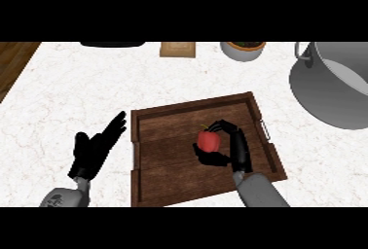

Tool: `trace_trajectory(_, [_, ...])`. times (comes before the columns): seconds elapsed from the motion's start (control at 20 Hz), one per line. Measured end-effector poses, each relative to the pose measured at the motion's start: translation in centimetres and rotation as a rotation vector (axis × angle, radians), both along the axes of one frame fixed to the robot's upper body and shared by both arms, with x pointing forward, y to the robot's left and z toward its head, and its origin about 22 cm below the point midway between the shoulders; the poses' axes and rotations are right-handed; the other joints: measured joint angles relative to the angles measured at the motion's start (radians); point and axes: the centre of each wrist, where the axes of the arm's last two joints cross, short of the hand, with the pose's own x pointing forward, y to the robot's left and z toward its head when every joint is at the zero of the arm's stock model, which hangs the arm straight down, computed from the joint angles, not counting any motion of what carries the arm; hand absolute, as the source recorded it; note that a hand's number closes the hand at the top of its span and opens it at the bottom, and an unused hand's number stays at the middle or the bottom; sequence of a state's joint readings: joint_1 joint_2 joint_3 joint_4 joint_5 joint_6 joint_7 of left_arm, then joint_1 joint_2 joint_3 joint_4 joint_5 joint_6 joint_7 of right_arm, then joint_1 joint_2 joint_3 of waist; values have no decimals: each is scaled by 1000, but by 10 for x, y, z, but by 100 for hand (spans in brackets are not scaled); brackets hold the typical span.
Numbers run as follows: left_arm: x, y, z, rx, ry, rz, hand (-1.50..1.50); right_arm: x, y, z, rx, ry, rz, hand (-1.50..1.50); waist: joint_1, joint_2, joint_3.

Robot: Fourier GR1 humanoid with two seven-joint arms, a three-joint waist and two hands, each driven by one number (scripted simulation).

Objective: Pick the bell pepper from the tray and place it in the pot

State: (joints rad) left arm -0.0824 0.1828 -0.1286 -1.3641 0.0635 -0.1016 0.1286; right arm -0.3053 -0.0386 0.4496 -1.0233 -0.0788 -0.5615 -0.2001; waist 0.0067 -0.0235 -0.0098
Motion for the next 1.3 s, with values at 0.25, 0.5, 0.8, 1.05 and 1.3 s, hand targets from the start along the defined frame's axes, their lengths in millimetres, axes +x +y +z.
trace_trajectory(0.25, [-3,7,-2,-4,5,33,0,-1,-70,2,53,16,77,150,-30,8,18])
trace_trajectory(0.5, [-6,11,-4,-6,6,60,0,3,-173,22,-16,-26,75,150,-66,19,20])
trace_trajectory(0.8, [-9,13,-4,-8,-1,62,0,-11,-311,72,-115,-104,41,150,-64,35,24])
trace_trajectory(1.05, [-7,6,-1,-16,-12,37,0,-41,-396,114,-180,-170,25,150,-31,43,25])
trace_trajectory(1.3, [-4,1,2,-20,-20,2,0,-68,-449,151,-287,-230,-17,150,4,45,24])
